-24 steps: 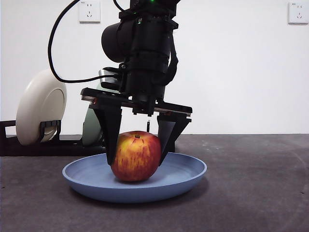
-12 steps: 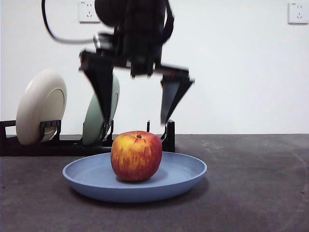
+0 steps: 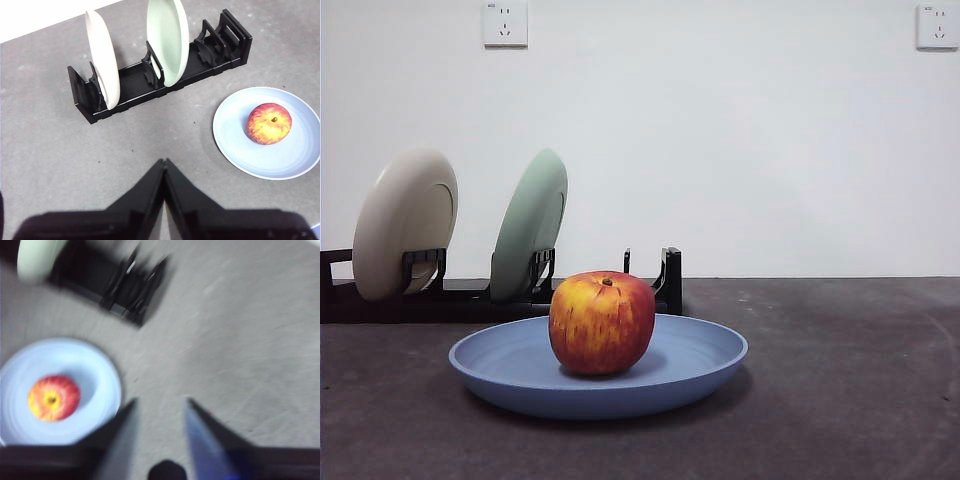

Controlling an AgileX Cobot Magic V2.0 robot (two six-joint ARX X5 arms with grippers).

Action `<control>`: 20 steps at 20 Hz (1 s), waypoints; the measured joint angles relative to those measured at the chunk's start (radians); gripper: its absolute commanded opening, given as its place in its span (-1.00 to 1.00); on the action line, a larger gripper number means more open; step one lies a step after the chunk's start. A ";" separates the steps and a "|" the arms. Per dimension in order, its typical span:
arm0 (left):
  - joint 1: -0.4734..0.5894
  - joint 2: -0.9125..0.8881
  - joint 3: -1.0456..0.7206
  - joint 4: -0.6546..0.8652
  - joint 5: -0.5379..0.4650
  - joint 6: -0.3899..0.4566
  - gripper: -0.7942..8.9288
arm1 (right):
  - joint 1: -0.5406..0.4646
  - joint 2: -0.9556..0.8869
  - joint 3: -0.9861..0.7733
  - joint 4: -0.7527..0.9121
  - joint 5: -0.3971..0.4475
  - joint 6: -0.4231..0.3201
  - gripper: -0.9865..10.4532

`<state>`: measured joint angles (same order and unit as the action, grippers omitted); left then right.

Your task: Take the blue plate from the plate rack,put the plate on the table,take the apple from the table,put the apple in the plate

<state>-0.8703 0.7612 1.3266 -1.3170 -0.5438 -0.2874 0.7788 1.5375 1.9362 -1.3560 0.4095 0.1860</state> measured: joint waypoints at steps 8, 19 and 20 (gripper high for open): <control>0.000 0.007 0.000 0.000 0.000 0.025 -0.84 | -0.067 -0.349 -0.206 -0.001 0.105 -0.071 -0.83; 0.000 0.154 0.000 0.001 0.003 0.026 -0.84 | -0.068 -0.363 -0.207 -0.001 0.133 -0.075 -0.83; 0.001 0.169 0.000 0.002 0.004 0.026 -0.84 | -0.068 -0.363 -0.207 -0.001 0.133 -0.075 -0.83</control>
<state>-0.8696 0.9306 1.3262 -1.3148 -0.5396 -0.2615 0.7105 1.1744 1.7294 -1.3571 0.5423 0.1108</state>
